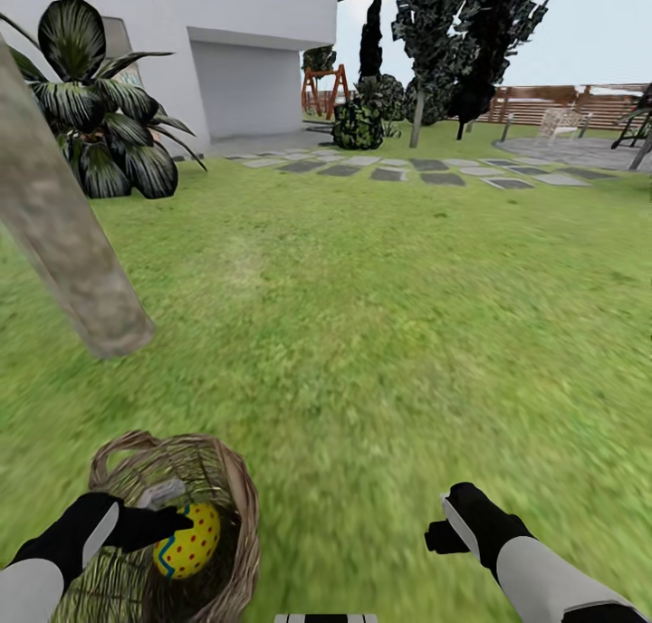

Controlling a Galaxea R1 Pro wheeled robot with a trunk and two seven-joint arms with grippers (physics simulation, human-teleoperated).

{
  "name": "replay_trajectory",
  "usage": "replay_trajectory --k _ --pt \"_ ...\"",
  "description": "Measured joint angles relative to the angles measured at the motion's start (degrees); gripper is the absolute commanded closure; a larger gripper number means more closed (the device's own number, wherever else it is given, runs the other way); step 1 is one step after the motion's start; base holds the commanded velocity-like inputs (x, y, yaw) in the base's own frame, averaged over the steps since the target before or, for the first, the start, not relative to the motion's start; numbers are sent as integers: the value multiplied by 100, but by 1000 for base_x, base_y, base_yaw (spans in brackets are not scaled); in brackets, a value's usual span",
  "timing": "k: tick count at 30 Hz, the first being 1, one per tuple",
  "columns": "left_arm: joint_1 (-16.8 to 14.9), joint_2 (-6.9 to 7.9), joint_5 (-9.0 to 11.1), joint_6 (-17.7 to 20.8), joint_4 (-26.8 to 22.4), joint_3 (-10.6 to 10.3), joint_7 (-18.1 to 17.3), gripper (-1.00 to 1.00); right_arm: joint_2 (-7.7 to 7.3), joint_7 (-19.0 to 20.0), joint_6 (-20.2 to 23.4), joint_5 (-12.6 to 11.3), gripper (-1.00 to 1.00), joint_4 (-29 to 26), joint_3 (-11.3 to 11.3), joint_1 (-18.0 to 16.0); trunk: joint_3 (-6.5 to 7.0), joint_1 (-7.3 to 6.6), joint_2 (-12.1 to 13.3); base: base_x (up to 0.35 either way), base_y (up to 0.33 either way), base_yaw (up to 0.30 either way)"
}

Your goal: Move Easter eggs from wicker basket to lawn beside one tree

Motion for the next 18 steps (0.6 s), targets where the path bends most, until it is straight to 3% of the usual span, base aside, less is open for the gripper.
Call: replay_trajectory --k 6,18 --pt "-1 -15 -8 -8 1 0 0 100 0 0 0 -1 -100 0 0 0 45 -5 3 -1 0 0" --pt "-1 -119 -21 -6 12 0 1 100 0 0 0 0 -100 0 0 0 310 -36 19 0 0 0"
